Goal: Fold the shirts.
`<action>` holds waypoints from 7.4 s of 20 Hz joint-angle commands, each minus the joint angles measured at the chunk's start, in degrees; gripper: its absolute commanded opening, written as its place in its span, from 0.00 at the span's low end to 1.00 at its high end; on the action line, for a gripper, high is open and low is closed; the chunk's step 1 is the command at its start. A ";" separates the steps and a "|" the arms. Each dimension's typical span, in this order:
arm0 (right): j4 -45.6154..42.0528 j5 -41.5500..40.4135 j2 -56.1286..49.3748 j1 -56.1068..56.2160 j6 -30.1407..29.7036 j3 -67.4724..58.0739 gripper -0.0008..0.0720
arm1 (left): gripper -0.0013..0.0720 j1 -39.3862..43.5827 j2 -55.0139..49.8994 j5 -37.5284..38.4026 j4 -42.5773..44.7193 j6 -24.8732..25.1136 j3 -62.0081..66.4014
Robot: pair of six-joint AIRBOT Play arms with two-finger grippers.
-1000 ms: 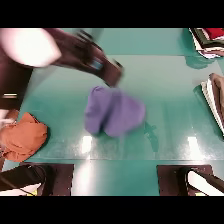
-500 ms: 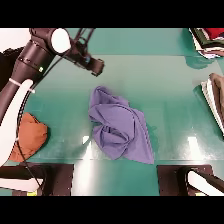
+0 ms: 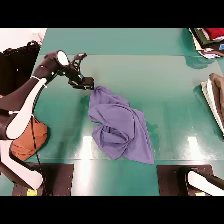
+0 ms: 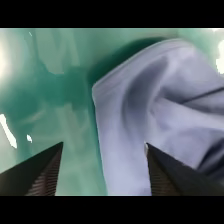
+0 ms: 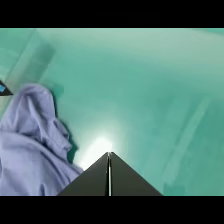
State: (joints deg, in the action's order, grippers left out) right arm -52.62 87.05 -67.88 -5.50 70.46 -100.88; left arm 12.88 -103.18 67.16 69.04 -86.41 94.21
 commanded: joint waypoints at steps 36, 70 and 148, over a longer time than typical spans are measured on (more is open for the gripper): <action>6.01 -28.44 -5.90 32.13 -0.13 65.48 0.19 | 0.05 -5.07 5.22 3.30 -1.95 4.33 9.81; -6.34 -5.70 4.00 -11.85 4.66 -10.05 0.04 | 0.05 -5.05 46.36 -3.45 4.81 4.31 12.37; -8.44 -6.40 8.07 -25.90 -3.58 62.23 0.04 | 0.05 -7.91 41.11 -7.45 -10.12 8.20 -36.96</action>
State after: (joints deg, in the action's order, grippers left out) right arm -63.99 79.88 -64.71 -31.40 67.70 -36.32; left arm 4.97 -66.57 60.01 56.86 -76.84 54.89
